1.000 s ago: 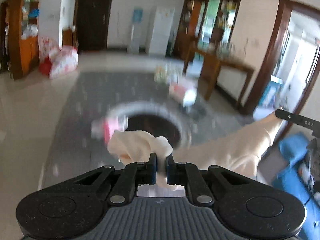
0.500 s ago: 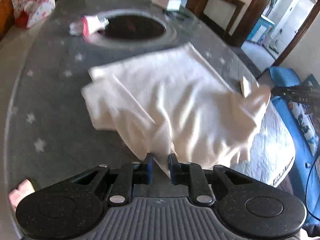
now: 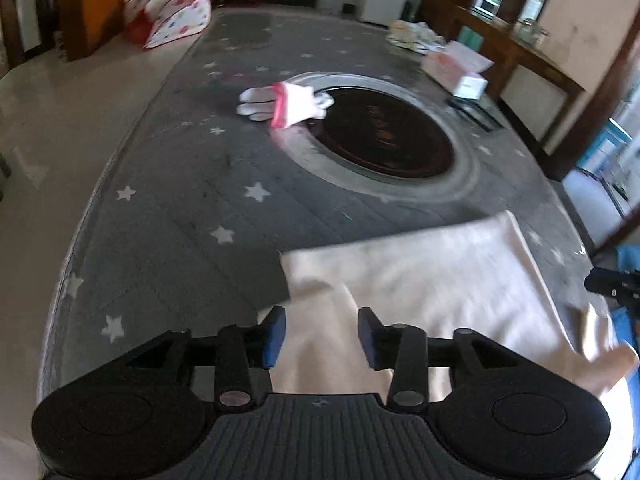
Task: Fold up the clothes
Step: 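Lay the sweatshirt down on the table with both grippers, spreading it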
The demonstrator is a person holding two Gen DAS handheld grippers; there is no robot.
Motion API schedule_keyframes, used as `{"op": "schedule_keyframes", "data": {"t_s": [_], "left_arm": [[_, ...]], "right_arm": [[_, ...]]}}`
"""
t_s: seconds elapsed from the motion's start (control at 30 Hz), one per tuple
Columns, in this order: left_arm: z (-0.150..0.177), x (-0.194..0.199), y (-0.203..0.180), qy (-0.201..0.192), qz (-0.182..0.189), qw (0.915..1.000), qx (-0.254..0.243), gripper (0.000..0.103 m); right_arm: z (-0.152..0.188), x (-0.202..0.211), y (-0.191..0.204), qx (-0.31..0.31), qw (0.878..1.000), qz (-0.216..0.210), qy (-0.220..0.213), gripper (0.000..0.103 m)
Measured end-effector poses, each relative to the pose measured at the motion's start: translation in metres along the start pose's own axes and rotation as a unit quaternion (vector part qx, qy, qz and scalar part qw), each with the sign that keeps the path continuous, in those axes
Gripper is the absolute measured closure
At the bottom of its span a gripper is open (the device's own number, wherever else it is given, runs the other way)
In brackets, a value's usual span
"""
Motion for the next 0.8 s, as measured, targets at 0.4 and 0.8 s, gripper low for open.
{"op": "schedule_keyframes", "data": {"t_s": [0.4, 0.8], "left_arm": [[-0.012, -0.052, 0.009, 0.026, 0.017, 0.9995, 0.003, 0.093], [-0.056, -0.061, -0.002, -0.028, 0.0, 0.9995, -0.016, 0.097]], "right_arm": [[-0.027, -0.093, -0.005, -0.021, 0.999, -0.001, 0.03, 0.072], [-0.043, -0.111, -0.006, 0.003, 0.999, 0.042, 0.017, 0.098]]}}
Point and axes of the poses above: each gripper's, at about its wrist camera, not at the fingertips, and x roughly against the way its jaws point, y to its left, z to its underside, the point moved 6 cm from there along -x, roughly the way its jaws point, and after that the axes turned 8 degrees about x, right-handed, at the moved point
